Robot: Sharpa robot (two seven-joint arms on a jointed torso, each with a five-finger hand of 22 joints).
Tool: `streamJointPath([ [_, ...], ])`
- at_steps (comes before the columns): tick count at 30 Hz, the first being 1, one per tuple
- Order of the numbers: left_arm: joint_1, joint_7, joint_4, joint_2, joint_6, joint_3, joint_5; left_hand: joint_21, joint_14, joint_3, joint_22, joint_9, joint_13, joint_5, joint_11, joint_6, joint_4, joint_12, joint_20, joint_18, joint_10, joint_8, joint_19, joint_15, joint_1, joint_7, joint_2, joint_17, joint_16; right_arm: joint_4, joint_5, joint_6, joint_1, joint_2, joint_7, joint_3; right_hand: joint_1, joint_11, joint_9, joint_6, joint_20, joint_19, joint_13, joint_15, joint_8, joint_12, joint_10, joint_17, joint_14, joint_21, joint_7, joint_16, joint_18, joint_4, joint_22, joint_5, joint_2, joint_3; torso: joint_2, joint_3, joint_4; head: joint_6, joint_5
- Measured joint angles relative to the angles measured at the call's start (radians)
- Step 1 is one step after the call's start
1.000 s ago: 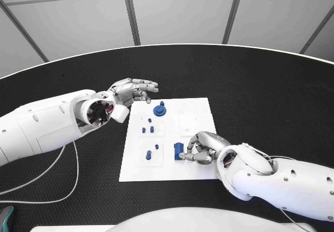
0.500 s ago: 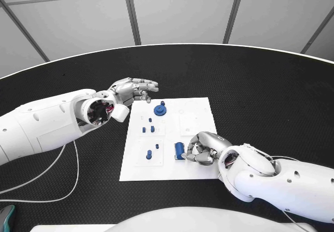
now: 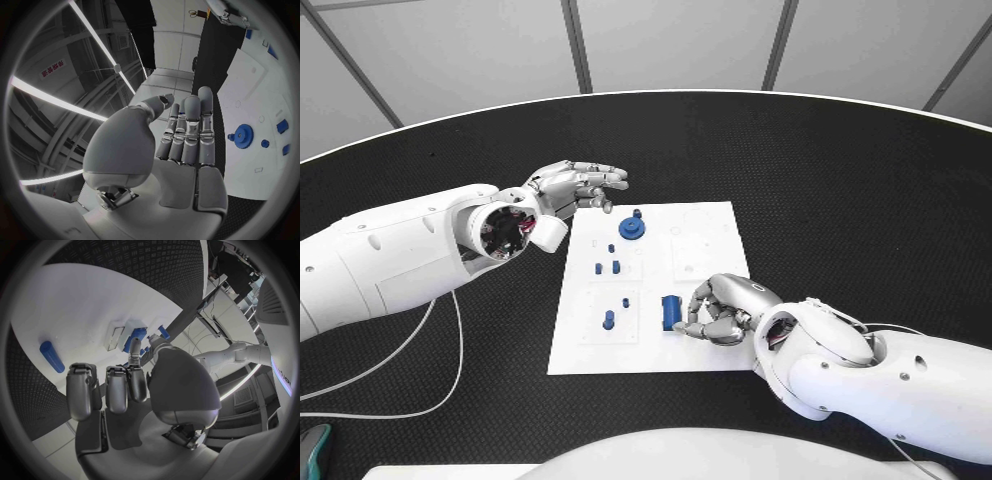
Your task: Assemble the parts on the task board
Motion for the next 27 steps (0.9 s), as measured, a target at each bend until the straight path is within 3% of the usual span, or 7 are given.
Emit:
streamJointPath([
  [11, 0.000, 0.002, -0.002, -0.002, -0.001, 0.000, 0.000, 0.000, 0.000, 0.000, 0.000, 0.000, 0.000, 0.000, 0.000, 0.000, 0.000, 0.000, 0.000, 0.000, 0.000, 0.000, 0.000, 0.000, 0.000, 0.000, 0.000, 0.000, 0.000, -0.012, 0.000, -0.016, 0.000, -0.008, -0.001, 0.000, 0.000, 0.000, 0.000, 0.004, 0.000, 0.000, 0.000, 0.000, 0.000, 0.000, 0.000, 0.000, 0.000, 0.004, -0.004, 0.004, 0.000, -0.002, 0.000, 0.000, 0.000, 0.002, 0.000, -0.0001, -0.0004, -0.001, 0.001],
  [21, 0.000, 0.002, -0.006, 0.004, 0.001, 0.000, 0.000, 0.000, 0.000, 0.000, -0.001, 0.000, 0.000, 0.000, 0.000, 0.000, 0.000, 0.000, 0.000, 0.000, 0.000, 0.000, 0.000, 0.000, 0.000, 0.000, 0.000, 0.000, 0.000, -0.010, 0.000, -0.032, 0.000, -0.035, -0.003, 0.000, 0.016, 0.000, -0.001, 0.004, 0.000, 0.000, 0.000, 0.000, 0.000, 0.000, 0.000, 0.000, 0.000, 0.004, -0.004, 0.004, 0.000, -0.005, 0.000, 0.008, 0.016, 0.015, -0.002, 0.0004, -0.0027, 0.000, -0.001],
  [24, 0.000, 0.003, -0.008, 0.006, 0.003, 0.000, 0.000, 0.000, 0.000, 0.000, -0.001, 0.000, 0.000, 0.000, 0.000, 0.000, 0.000, 0.000, 0.000, 0.000, 0.000, 0.000, 0.000, 0.000, 0.000, 0.000, 0.000, 0.000, 0.000, 0.001, 0.000, -0.051, 0.000, -0.055, -0.003, 0.000, 0.019, 0.000, -0.004, 0.003, 0.000, 0.000, 0.000, 0.000, 0.000, 0.000, 0.000, 0.000, 0.000, 0.004, -0.004, 0.004, 0.000, -0.004, 0.000, 0.012, 0.019, 0.022, -0.003, 0.0008, -0.0030, 0.002, -0.004],
  [27, 0.000, 0.003, -0.009, 0.007, 0.004, 0.000, 0.000, 0.000, 0.000, 0.000, -0.001, 0.000, 0.000, 0.000, 0.000, 0.000, 0.000, 0.000, 0.000, 0.000, 0.000, 0.000, 0.000, 0.000, 0.000, 0.000, 0.000, 0.000, 0.000, 0.020, 0.000, -0.084, 0.000, -0.087, 0.006, 0.000, 0.042, 0.000, -0.015, -0.021, 0.000, 0.000, 0.000, 0.001, -0.020, -0.012, 0.000, 0.000, 0.000, -0.005, 0.005, 0.004, 0.000, -0.007, 0.000, 0.025, 0.021, 0.042, -0.004, 0.0008, -0.0045, 0.004, -0.005],
])
